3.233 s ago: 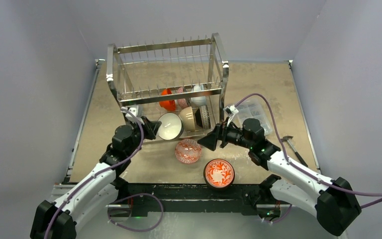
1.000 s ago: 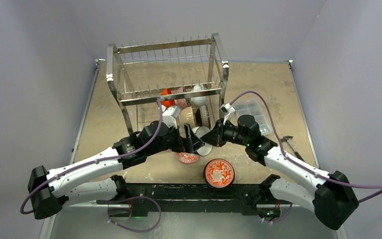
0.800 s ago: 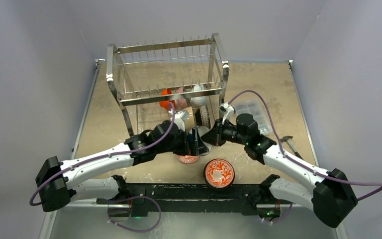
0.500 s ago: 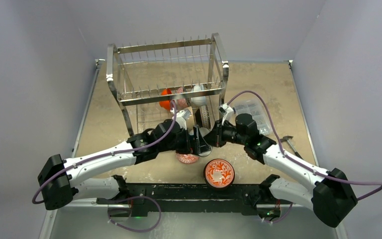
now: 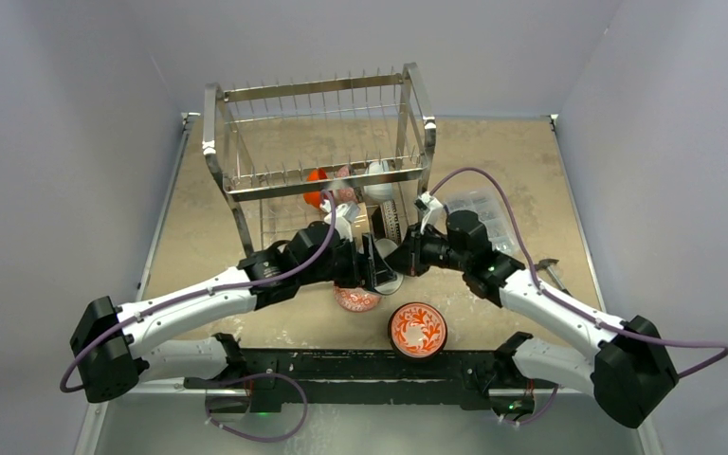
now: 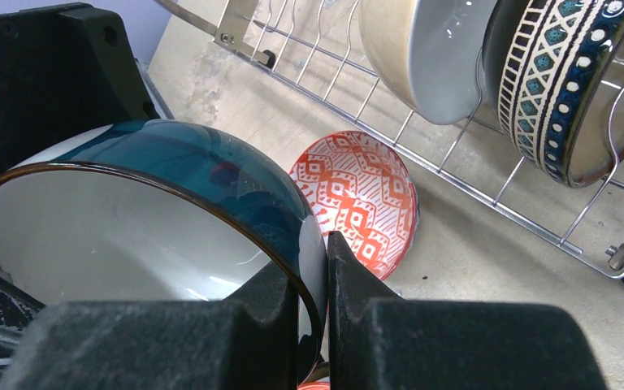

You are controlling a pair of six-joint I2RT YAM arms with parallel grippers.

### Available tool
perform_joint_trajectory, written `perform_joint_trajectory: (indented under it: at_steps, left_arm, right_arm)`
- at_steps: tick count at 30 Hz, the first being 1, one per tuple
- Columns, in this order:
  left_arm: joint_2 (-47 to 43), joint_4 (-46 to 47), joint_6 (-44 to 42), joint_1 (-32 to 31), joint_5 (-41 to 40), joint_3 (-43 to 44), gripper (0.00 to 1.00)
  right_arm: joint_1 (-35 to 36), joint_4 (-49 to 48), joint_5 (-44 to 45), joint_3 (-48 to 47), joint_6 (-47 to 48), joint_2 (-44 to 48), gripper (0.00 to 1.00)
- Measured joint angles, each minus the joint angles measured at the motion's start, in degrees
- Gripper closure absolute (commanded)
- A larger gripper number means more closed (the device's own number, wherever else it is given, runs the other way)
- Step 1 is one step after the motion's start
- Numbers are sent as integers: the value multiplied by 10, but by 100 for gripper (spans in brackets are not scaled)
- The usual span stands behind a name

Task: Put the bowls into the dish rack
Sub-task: Pick up the bowl from the dish rack.

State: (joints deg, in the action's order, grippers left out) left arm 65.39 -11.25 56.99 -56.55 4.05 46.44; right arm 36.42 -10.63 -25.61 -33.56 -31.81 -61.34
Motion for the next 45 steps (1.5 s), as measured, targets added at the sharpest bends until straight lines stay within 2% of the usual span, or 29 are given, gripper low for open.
perform_joint_trajectory:
  at_steps: [4,8,12,17,24,27,30,32,33,34,36,41,45]
  left_arm:
    - [0,-9,-8,7,5,3,16]
    - [-2,-18,-10,15,15,9,16]
    - [-11,-21,-12,28,28,9,24]
    - [-27,-38,-14,38,36,8,41]
    - [-28,-34,-13,43,35,5,52]
    - [-28,-28,-12,43,35,1,60]
    - [-28,-17,-11,44,34,-3,78]
    - [-27,-13,-10,44,34,-4,95]
    - [-27,-12,-10,44,34,-4,100]
    - [-27,-12,-11,44,34,-4,100]
    - [-26,-9,-10,45,34,-5,100]
    - [-29,-2,-11,49,33,-11,100]
    - [-43,-2,-10,63,31,-27,100]
  right_arm:
    - [0,0,0,-6,0,-13,100]
    - [0,1,1,-10,0,-23,100]
    - [0,5,0,-21,2,-29,100]
    - [0,5,-7,-26,3,-30,100]
    - [0,5,-7,-31,8,-32,100]
    - [0,5,-7,-31,9,-32,98]
    - [0,6,-6,-31,10,-32,92]
    - [-1,7,-6,-32,11,-32,84]
    - [-1,9,-7,-33,11,-32,77]
    - [-1,9,-7,-34,11,-32,73]
    - [-2,10,-8,-38,9,-32,59]
    - [-1,9,-9,-52,9,-33,36]
    - [-1,14,-6,-56,10,-33,28]
